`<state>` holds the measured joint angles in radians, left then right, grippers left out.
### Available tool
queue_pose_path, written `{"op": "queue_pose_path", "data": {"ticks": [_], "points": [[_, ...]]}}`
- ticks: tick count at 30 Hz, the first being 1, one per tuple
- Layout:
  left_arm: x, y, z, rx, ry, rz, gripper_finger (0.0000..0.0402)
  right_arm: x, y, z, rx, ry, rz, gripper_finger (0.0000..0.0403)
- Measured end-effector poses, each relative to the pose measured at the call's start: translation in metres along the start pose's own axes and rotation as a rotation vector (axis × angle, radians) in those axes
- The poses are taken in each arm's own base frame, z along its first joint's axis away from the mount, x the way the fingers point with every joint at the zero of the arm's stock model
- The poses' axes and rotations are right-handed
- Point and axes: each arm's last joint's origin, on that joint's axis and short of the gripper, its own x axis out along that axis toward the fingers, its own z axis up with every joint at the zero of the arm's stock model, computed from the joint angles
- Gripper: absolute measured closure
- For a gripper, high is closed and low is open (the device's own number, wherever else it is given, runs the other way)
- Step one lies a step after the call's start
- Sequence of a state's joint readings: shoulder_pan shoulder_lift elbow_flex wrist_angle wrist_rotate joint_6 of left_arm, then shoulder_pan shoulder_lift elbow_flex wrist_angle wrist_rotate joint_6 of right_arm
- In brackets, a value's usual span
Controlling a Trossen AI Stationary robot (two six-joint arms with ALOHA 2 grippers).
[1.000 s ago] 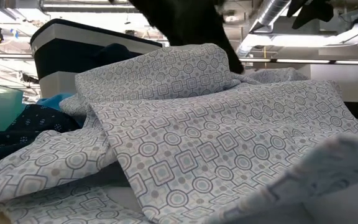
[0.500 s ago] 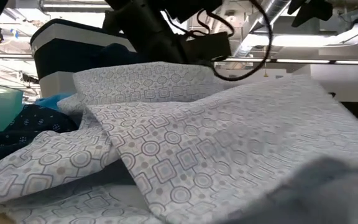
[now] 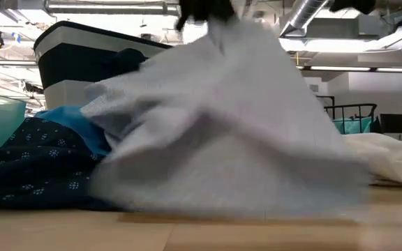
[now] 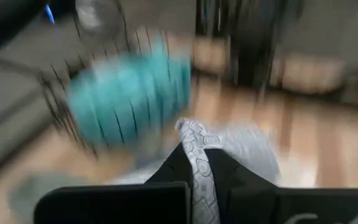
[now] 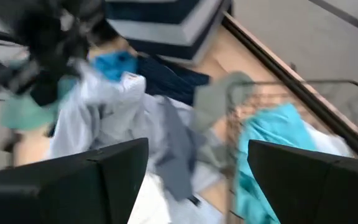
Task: Pick & Place Cloths
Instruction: Put the blue patterned cloth into the blue laundry organizer
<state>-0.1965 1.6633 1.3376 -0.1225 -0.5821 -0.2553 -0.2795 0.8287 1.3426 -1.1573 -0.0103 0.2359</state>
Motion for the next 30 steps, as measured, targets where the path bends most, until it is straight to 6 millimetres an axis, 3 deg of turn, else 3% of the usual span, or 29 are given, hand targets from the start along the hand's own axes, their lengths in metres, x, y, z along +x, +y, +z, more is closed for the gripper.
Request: {"op": "queue_pose_path", "data": {"ticks": [5, 11, 16, 20, 27, 30], "points": [[-0.064, 0.029, 0.067, -0.061, -0.336, 0.039, 0.0401, 0.010, 0.017, 0.004, -0.022, -0.109, 0.140, 0.0134], [-0.112, 0.052, 0.102, -0.076, -0.556, 0.043, 0.0401, 0.051, 0.046, 0.021, -0.100, -0.290, 0.291, 0.0134], [-0.124, 0.057, 0.109, -0.049, -0.615, 0.018, 0.0401, 0.105, 0.076, 0.041, -0.218, -0.408, 0.338, 0.0128], [-0.126, 0.058, 0.112, -0.032, -0.640, 0.027, 0.0401, 0.153, 0.094, 0.046, -0.273, -0.417, 0.340, 0.0102], [-0.127, 0.057, 0.113, -0.015, -0.662, -0.019, 0.0401, 0.237, 0.110, 0.036, -0.247, -0.356, 0.345, 0.0021], [-0.127, 0.055, 0.114, -0.003, -0.680, -0.072, 0.0401, 0.268, 0.115, 0.030, -0.234, -0.334, 0.422, 0.0006]]}}
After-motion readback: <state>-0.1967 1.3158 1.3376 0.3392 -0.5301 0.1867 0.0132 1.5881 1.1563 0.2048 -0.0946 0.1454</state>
